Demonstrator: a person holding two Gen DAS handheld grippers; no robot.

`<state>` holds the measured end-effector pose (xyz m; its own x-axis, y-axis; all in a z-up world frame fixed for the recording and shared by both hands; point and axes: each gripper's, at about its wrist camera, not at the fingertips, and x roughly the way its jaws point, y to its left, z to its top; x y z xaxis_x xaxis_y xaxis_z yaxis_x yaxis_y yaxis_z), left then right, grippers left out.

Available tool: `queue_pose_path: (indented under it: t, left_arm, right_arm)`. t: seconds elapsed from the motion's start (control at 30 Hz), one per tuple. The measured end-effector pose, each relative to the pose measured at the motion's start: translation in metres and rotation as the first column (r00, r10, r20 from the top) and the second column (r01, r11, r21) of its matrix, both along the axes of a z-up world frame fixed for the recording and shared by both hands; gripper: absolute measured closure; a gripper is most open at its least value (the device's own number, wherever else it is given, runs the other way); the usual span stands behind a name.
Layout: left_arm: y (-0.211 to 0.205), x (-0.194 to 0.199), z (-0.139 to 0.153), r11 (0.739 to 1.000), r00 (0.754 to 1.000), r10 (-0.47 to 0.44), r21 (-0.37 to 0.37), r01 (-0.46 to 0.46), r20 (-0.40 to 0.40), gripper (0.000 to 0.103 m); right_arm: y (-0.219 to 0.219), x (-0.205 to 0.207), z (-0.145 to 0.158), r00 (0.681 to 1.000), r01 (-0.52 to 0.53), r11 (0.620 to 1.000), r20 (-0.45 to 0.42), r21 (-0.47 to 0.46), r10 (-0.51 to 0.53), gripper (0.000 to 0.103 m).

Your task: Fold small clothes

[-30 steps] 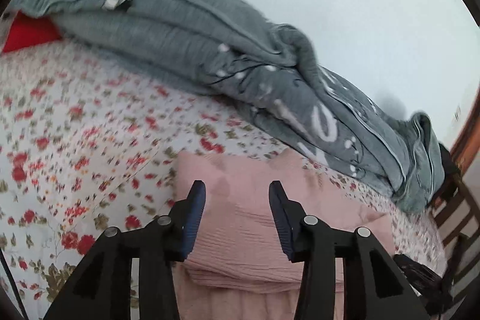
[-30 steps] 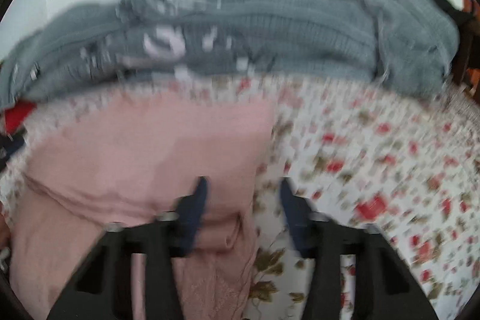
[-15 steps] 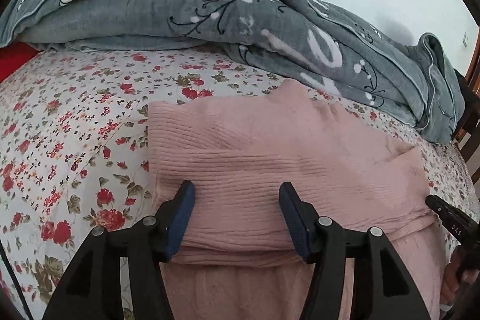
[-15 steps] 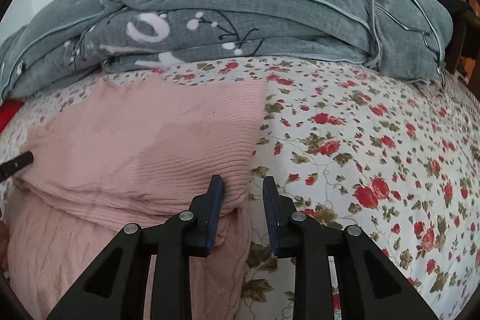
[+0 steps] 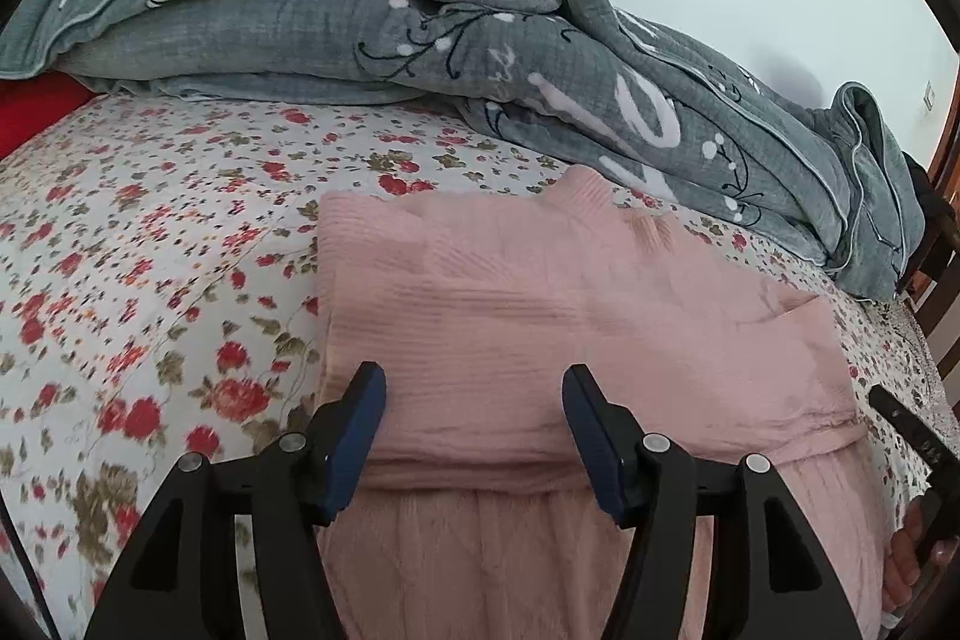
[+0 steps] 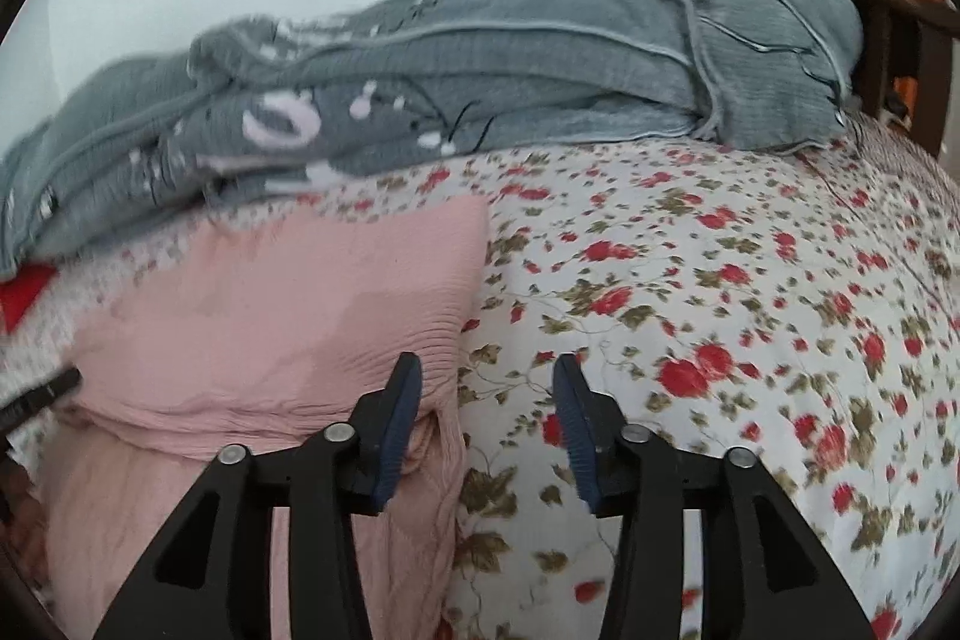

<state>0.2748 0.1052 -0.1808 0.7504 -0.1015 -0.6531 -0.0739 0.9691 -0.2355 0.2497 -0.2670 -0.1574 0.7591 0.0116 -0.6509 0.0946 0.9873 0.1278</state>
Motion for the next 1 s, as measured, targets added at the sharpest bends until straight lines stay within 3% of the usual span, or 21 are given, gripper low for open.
queue_pose_path:
  t: [0.1,0.2,0.27,0.37,0.47,0.63,0.73,0.93,1.0]
  left_arm:
    - [0.005,-0.014,0.0,0.999,1.0,0.026,-0.02,-0.026,0.011,0.041]
    - [0.014,-0.034,-0.012,0.996,0.997,0.057,-0.058,-0.061,-0.06,0.039]
    - [0.016,-0.055,-0.014,0.996,0.997,0.062,-0.064,-0.065,-0.043,0.04]
    - [0.012,-0.093,-0.016,0.999,0.999,0.039,-0.031,-0.039,-0.009,0.039]
    - [-0.001,-0.127,-0.013,1.0,1.0,0.011,0.023,-0.011,0.011,0.039]
    - [-0.009,-0.178,-0.003,0.998,0.997,-0.064,-0.031,0.063,-0.035,0.039]
    - [-0.013,-0.209,-0.006,0.997,0.994,-0.076,-0.003,0.076,-0.083,0.039]
    - [-0.019,-0.237,-0.016,0.993,0.985,-0.113,-0.048,0.108,-0.127,0.047]
    - [-0.025,-0.238,-0.02,0.995,0.985,-0.103,-0.026,0.101,-0.14,0.047]
  right_arm:
    - [-0.002,-0.022,0.005,0.998,-0.044,0.998,0.042,0.053,0.042,0.054]
    - [0.01,-0.049,0.009,0.995,-0.096,0.995,0.036,0.006,0.096,0.054]
    - [0.017,-0.067,0.008,0.992,-0.121,0.992,0.021,-0.029,0.122,0.054]
    - [0.023,-0.106,0.005,0.991,-0.135,0.989,-0.004,-0.064,0.135,0.054]
    - [0.025,-0.136,-0.001,0.983,-0.176,0.984,-0.066,-0.024,0.174,0.054]
    - [0.029,-0.199,-0.001,0.968,-0.229,0.973,-0.102,0.018,0.23,0.054]
    - [0.036,-0.227,-0.001,0.963,-0.254,0.967,-0.088,0.016,0.255,0.048]
    - [0.05,-0.249,-0.017,0.954,-0.274,0.962,-0.123,0.001,0.272,0.048]
    - [0.053,-0.25,-0.024,0.953,-0.272,0.962,-0.139,-0.007,0.269,0.048]
